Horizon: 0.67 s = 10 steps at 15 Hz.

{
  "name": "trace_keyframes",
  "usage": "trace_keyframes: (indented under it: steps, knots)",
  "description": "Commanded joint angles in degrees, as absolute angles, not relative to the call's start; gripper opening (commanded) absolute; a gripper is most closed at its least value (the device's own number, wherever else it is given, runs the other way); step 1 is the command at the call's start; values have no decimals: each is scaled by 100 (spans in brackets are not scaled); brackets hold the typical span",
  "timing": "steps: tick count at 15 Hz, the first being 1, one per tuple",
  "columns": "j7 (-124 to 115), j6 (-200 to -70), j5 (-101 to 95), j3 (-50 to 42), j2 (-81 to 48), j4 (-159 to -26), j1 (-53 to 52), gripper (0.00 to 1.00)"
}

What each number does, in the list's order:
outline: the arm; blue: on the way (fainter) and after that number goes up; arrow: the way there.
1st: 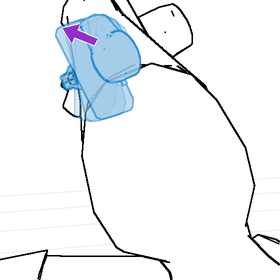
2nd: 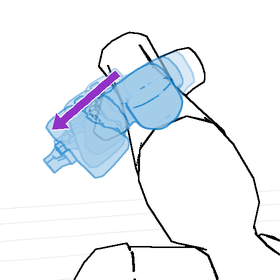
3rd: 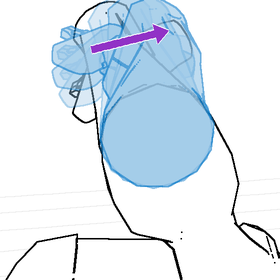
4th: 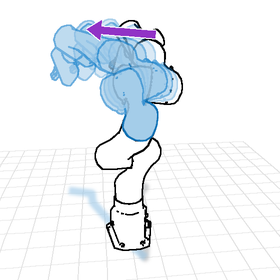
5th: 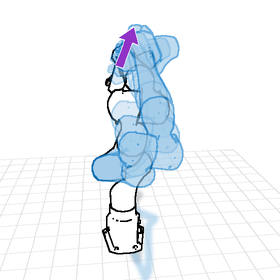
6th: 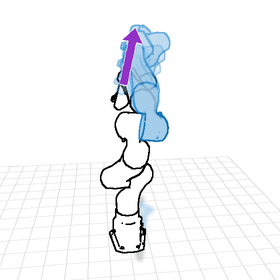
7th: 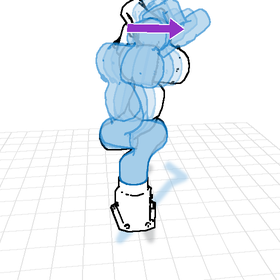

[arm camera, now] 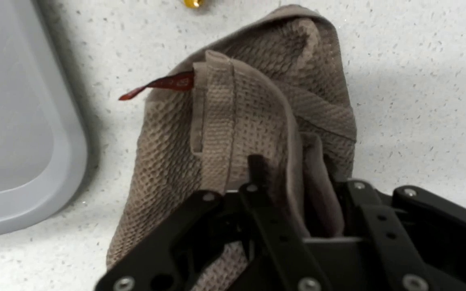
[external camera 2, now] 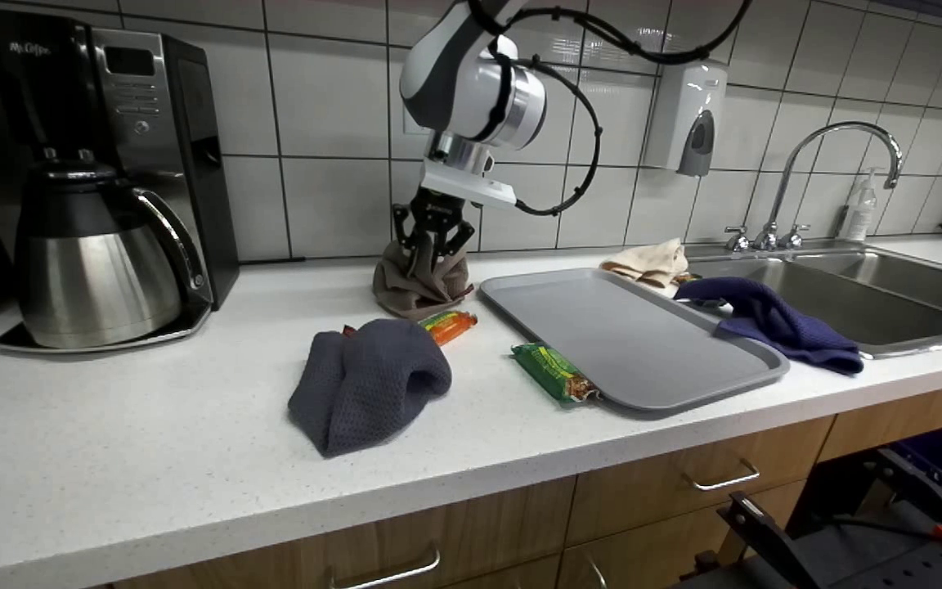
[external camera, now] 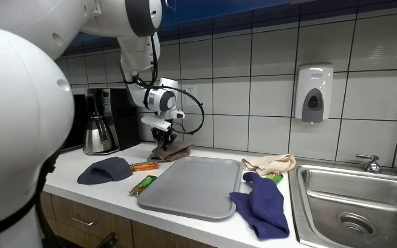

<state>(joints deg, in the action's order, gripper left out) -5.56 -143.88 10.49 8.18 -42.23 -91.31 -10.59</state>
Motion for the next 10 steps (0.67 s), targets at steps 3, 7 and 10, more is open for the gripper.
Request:
trace_keyframes:
  steps: [3, 7, 10]
  knots:
    - [-635, -14353, 947, 783, -4185, -9087, -1093, 84]
    - [-599, -14436, 913, 773, -4102, -9253, -1100, 100]
    - [-574, -14515, 855, 766, -4003, -9434, -1108, 100]
